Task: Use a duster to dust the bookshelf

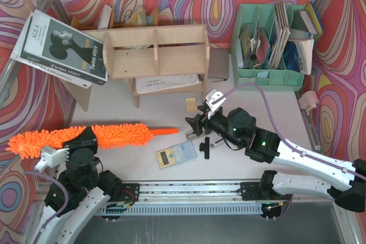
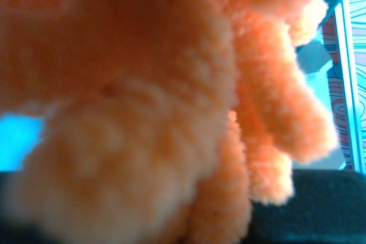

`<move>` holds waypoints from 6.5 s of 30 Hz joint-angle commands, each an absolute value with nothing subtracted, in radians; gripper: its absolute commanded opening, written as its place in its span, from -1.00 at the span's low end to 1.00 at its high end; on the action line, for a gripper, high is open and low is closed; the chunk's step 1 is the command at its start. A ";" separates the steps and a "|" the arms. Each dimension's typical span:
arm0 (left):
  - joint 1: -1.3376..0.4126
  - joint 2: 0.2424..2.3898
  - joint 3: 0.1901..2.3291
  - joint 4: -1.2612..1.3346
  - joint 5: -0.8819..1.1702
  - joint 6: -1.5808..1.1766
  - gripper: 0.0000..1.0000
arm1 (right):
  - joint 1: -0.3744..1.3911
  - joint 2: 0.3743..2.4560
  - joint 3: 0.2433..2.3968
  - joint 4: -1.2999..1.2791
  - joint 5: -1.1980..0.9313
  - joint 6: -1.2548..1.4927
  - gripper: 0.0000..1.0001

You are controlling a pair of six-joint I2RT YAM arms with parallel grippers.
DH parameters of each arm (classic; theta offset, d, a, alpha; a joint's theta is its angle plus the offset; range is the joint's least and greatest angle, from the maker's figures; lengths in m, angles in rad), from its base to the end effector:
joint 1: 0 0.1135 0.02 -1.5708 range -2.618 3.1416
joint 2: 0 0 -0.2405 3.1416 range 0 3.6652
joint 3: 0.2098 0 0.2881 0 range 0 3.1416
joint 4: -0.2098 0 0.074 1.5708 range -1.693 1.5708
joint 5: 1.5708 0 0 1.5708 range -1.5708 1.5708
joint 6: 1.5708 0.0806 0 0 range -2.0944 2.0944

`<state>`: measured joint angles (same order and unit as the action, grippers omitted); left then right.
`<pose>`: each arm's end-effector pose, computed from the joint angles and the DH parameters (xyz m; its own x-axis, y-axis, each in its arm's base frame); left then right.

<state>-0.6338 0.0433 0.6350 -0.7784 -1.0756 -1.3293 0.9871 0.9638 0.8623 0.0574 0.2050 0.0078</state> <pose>0.1149 0.0036 0.3100 0.3674 -0.8427 -0.3936 -0.2445 0.3208 -0.9150 0.1911 0.2596 0.3354 -0.0298 -0.0312 -0.9991 -0.7047 0.7095 -0.0012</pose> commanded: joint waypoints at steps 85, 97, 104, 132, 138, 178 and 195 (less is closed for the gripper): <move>0.057 0.420 0.551 -0.374 -0.183 -0.918 0.97 | 0.986 0.904 0.842 -0.048 0.600 0.211 0.32; 0.027 0.544 0.464 -0.104 -0.438 -0.734 0.97 | 0.986 0.919 0.868 -0.069 0.717 0.261 0.97; -0.155 0.663 0.371 0.198 -0.660 -0.498 0.97 | 0.986 0.936 0.876 -0.043 0.788 0.261 0.97; -0.096 1.421 0.206 1.132 -0.451 -0.062 0.97 | 0.683 0.955 0.721 0.078 0.763 0.157 0.97; -0.082 1.467 0.221 1.136 -0.393 -0.068 0.97 | 0.487 1.006 0.637 0.203 0.674 0.144 0.98; -0.008 1.519 0.303 1.014 -0.331 -0.138 0.97 | 0.056 1.682 0.331 1.248 0.169 0.001 0.97; -0.008 1.526 0.348 0.932 -0.290 -0.123 0.97 | 0.056 1.685 0.333 1.245 0.165 0.002 0.97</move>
